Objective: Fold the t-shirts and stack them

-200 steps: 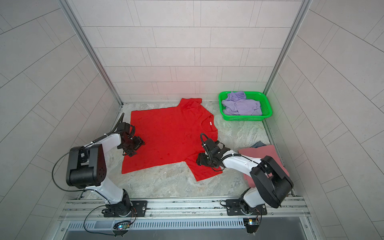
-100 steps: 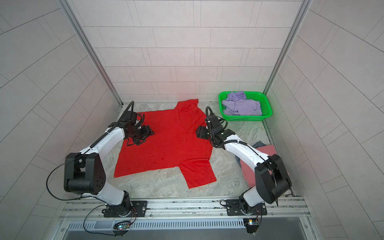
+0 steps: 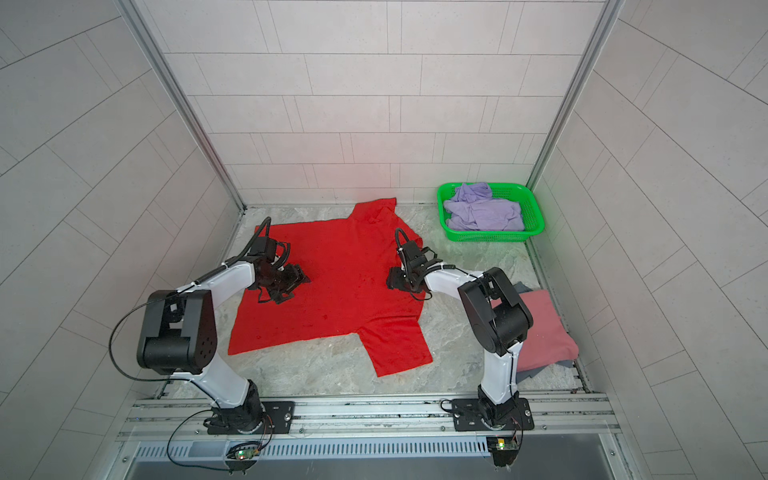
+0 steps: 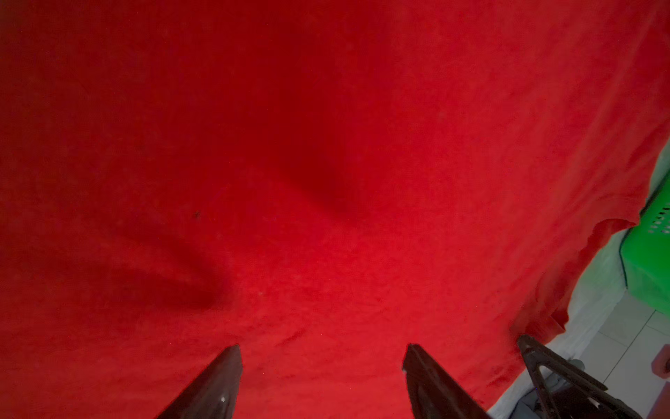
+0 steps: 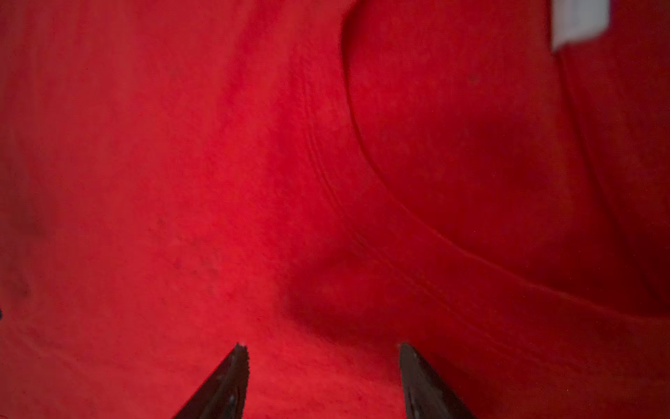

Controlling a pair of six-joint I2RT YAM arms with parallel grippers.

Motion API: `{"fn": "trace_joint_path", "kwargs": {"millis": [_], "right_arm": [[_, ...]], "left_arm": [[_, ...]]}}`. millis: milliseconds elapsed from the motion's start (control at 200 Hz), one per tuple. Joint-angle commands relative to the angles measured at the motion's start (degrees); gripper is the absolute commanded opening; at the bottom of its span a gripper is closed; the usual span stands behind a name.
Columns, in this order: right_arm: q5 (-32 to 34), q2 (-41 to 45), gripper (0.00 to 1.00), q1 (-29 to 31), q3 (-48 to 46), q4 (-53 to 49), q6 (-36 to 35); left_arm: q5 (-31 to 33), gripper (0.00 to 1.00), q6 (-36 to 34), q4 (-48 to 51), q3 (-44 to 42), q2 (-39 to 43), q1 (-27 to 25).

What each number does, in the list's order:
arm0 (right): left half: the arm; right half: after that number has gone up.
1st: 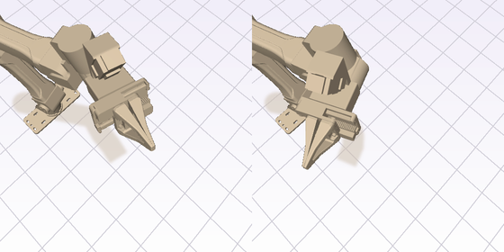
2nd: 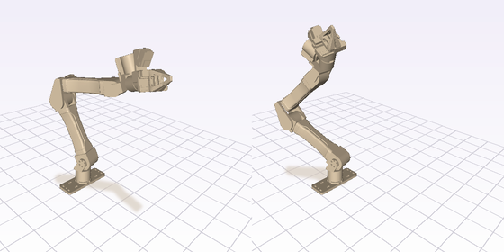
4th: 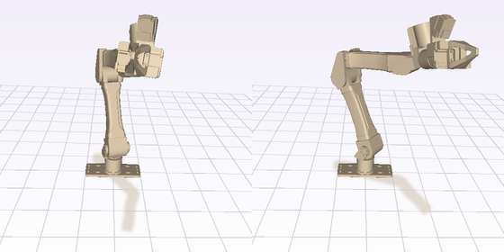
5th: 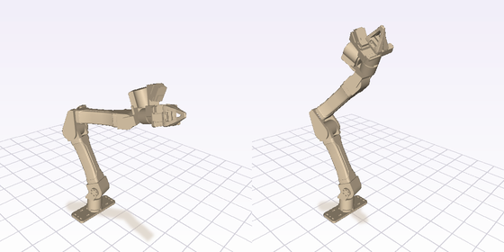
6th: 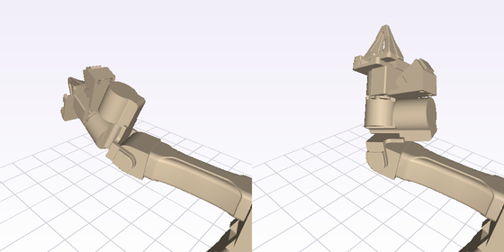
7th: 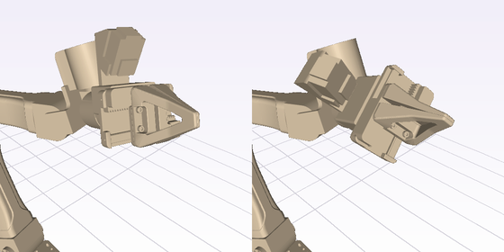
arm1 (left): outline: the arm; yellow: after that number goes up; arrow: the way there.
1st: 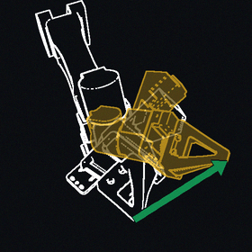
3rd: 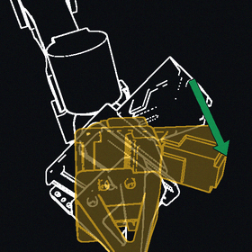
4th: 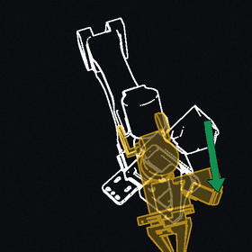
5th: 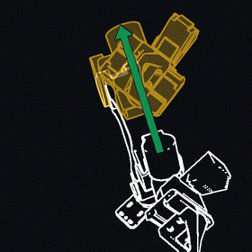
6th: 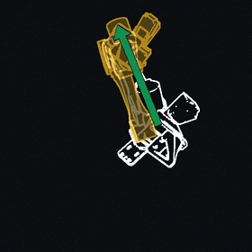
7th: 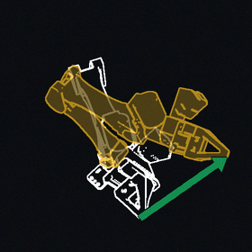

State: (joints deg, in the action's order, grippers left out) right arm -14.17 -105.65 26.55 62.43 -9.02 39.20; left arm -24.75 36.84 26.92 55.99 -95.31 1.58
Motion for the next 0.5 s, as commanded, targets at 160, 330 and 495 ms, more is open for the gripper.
{"fn": "trace_joint_path", "kwargs": {"millis": [160, 330, 495], "right_arm": [[2.6, 10.1, 0.65, -0.3, -15.1, -6.9, -0.1], [3.2, 17.1, 0.65, -0.4, -21.7, -8.7, 0.0], [5.6, 21.6, 0.65, -0.4, -18.2, -12.0, -0.5]], "left_arm": [[0.7, 0.78, -2.0, 1.2, -4.3, -0.9, 4.2], [1.0, 0.78, -3.9, 3.4, -5.2, 0.0, 4.3], [-0.8, 0.77, -4.1, 5.9, -4.7, 3.4, 4.3]]}}
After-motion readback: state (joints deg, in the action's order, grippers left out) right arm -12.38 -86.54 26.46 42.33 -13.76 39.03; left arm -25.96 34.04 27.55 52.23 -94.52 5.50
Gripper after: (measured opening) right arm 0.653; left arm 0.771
